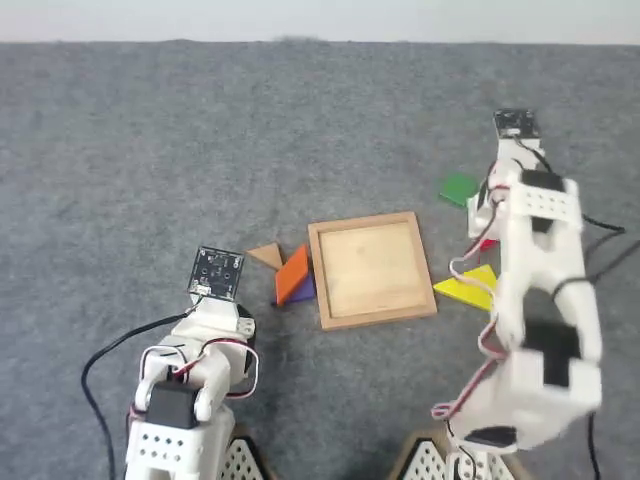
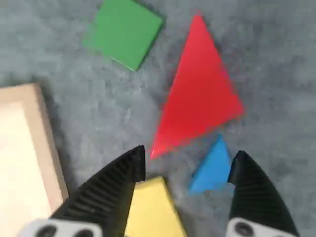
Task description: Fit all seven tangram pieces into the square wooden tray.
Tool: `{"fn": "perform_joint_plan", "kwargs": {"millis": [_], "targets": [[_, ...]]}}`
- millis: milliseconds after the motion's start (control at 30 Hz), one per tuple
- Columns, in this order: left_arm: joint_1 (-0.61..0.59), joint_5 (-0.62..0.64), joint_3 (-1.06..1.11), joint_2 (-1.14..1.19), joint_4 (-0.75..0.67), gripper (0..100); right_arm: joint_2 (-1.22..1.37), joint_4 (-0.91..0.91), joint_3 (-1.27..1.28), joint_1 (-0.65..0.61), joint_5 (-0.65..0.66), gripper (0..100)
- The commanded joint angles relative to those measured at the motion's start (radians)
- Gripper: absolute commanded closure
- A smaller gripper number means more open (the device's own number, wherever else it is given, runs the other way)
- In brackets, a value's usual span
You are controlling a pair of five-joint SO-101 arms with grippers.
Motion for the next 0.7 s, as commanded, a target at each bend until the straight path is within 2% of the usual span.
{"fn": "perform_joint_plan", "kwargs": {"millis": [0, 167, 333, 667], "targets": [[0.002, 0.012, -0.013, -0.012, 0.006, 99, 0.087, 0.056, -0.183, 0.019, -0.072, 71.7], [0.002, 0.012, -0.013, -0.012, 0.006, 99, 0.186, 0.054, -0.269, 0.018, -0.066, 71.5], [0.002, 0.012, -0.013, -0.012, 0.006, 99, 0.234, 0.016, -0.285, 0.033, -0.061, 68.3], [0.002, 0.012, -0.013, -0.012, 0.006, 99, 0.321, -0.010, -0.305, 0.035, -0.060, 68.5]]}}
